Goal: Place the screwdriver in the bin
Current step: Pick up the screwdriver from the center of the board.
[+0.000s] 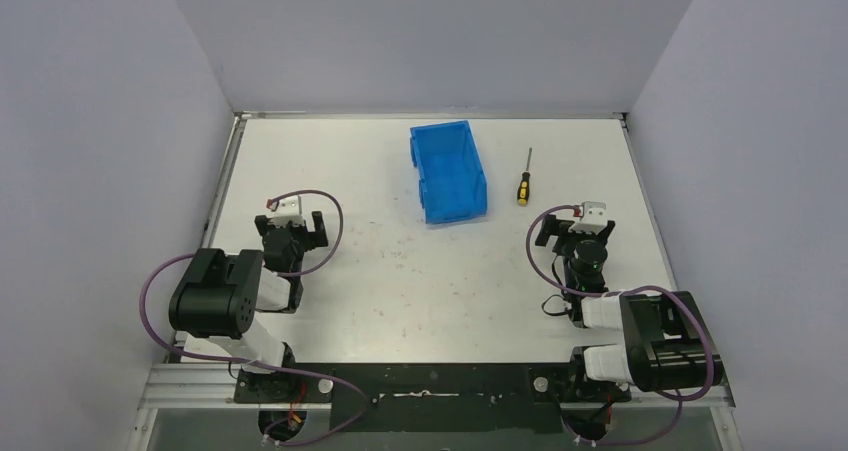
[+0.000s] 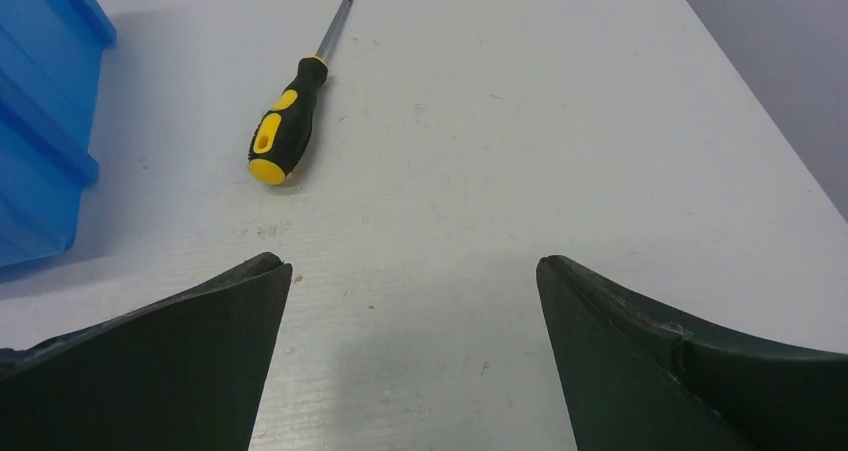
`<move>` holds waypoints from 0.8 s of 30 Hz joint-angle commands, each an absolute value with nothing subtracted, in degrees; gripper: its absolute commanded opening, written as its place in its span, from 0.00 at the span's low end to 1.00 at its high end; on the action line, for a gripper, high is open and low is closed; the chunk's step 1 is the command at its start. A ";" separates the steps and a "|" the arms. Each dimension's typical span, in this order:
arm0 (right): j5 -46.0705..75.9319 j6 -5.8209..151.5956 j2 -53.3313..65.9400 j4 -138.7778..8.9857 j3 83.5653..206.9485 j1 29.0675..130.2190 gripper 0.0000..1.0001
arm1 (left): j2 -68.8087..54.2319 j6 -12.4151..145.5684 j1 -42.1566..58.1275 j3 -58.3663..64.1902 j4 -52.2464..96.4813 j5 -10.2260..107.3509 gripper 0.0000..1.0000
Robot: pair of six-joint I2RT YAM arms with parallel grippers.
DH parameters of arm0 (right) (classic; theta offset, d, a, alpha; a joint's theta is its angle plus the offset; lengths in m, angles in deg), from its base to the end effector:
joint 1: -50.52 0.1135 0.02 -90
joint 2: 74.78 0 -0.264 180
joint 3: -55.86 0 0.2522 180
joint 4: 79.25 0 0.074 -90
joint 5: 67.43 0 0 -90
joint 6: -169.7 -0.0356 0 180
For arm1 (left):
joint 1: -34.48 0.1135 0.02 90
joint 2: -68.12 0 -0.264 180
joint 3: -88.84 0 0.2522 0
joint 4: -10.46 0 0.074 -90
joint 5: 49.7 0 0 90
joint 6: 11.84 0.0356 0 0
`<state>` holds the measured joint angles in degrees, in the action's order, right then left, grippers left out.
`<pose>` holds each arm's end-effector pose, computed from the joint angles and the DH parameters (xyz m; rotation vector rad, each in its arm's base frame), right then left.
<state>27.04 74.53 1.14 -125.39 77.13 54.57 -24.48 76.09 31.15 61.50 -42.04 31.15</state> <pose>0.2096 0.0121 0.1477 0.0746 1.7175 0.0521 0.2439 -0.0085 0.1241 -0.0946 1.7887 0.0756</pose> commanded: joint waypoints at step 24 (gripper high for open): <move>26.67 74.49 1.65 -122.33 81.24 54.62 1.00 | -24.18 76.45 31.06 60.49 -45.05 31.34 0.97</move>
<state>25.75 74.69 1.14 -123.42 77.92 54.57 -24.48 76.09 31.15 61.50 -42.02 31.15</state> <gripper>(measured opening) 0.999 0.971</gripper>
